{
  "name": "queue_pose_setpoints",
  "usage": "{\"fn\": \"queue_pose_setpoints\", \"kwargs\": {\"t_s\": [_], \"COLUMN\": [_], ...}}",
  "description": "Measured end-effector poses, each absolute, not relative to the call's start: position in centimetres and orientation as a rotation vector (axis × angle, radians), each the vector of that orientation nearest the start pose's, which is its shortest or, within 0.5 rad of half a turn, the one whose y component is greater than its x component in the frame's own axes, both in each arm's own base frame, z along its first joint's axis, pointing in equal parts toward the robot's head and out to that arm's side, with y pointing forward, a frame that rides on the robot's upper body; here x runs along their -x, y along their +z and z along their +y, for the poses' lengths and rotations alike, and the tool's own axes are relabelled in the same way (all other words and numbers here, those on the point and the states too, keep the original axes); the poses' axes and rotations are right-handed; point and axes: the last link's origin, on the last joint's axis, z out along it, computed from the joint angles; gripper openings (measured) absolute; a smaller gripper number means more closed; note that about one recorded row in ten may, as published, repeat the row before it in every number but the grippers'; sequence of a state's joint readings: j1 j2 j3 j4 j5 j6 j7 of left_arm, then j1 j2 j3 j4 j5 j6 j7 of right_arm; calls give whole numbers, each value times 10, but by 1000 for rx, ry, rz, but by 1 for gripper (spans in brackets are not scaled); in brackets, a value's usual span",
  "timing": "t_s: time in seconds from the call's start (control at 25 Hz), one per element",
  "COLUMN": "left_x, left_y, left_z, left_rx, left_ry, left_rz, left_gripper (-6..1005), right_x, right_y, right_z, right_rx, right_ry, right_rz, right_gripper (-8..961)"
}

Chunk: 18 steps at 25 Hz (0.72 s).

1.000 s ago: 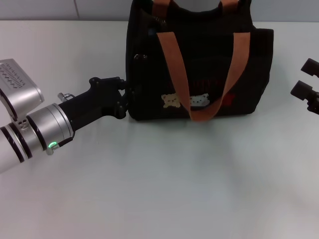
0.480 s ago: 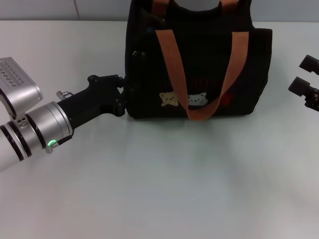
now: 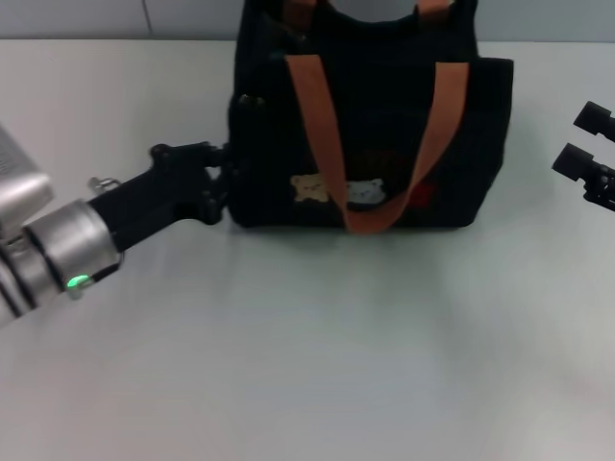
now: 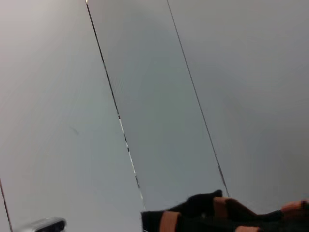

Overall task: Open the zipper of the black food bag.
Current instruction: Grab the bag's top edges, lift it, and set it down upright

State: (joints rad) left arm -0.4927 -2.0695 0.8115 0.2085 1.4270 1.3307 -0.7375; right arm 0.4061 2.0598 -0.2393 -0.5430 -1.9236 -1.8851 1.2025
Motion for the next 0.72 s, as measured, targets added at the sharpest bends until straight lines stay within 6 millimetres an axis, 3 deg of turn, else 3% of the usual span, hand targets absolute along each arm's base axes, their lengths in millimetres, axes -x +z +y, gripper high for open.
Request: {"fn": "queue_pose_setpoints", "kwargs": {"t_s": [0.12,0.16,0.2,0.24,0.32,0.36,0.44,0.6,0.72], "left_x": [295,298,304,304,308,308,306,286,276], "left_y": [-26,-18,2,2,30,30,39,86,97], "left_z": [313,310,303,303,294,294,290,275,274], "left_rx": [2294,2283,2259,2259,2256,2256,2269,2349,2379], "left_ry": [-874,-880,-885,-885,-900,-900,-917,-1020,-1023], "left_rz": [-422,-409,-382,-382,-323,-323,-281,-11,79], "left_gripper": [116,115,115,115,114,114,113,112,112], "right_x": [-295,-295,-295,-295,-295,-295,-294,-293,-293], "right_y": [54,54,54,54,54,53,53,49,47], "right_z": [274,273,274,274,274,273,273,272,272], "right_rx": [2344,2343,2343,2343,2345,2347,2349,2347,2347], "right_ry": [1216,1216,1215,1215,1217,1219,1224,1255,1263], "right_rz": [574,575,575,575,575,575,579,606,615], "right_gripper": [829,829,829,829,829,829,829,829,829]}}
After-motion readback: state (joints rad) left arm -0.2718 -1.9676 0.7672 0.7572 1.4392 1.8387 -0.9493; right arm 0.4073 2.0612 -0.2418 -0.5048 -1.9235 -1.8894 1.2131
